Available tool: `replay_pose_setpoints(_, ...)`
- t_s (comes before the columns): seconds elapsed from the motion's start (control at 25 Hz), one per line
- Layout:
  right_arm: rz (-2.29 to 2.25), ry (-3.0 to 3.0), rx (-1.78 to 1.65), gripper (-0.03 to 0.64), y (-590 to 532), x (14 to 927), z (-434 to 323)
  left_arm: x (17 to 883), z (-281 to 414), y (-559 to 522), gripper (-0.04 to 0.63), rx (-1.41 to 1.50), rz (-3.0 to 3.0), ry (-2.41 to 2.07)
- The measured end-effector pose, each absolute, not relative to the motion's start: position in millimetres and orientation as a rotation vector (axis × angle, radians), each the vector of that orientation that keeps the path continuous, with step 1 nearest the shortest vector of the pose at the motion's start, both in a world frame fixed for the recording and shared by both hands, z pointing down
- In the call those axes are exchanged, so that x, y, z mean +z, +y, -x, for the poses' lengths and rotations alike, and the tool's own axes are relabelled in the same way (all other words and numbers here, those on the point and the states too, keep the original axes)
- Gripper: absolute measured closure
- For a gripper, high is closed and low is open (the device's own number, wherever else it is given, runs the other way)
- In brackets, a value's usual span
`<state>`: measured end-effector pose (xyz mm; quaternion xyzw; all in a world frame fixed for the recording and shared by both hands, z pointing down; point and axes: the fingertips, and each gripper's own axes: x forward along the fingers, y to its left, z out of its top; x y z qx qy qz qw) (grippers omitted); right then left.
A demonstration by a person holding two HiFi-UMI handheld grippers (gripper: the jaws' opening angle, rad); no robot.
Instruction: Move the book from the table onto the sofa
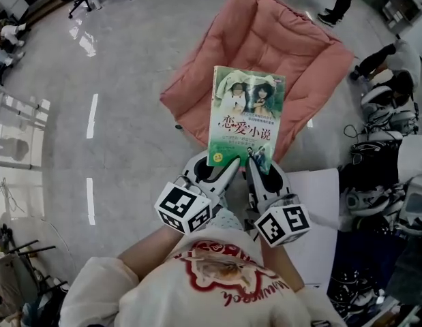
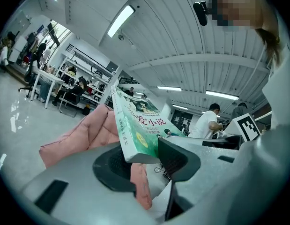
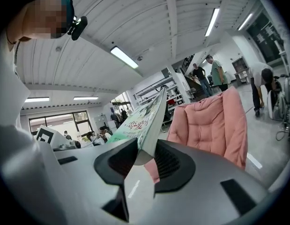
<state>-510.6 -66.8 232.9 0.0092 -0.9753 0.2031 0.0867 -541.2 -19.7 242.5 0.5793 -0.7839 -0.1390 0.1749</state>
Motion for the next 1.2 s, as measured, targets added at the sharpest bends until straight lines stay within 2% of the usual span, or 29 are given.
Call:
replay_pose_setpoints(0.24, -0.024, -2.903, 0.624, 0.512, -136, 245, 569, 254, 599, -88, 0.44, -0.387, -1.627, -2.224)
replay_pose_setpoints(0.52, -0.094, -2.842, 0.665, 0.511, -156, 256, 655, 264, 687, -109, 0.44, -0.373, -1.623, -2.151)
replay_pose_setpoints(1.2, -0.445, -2.736, 0.75, 0.504, -179, 376, 671, 383, 712, -140, 0.439, -0.246, -1.744, -1.88)
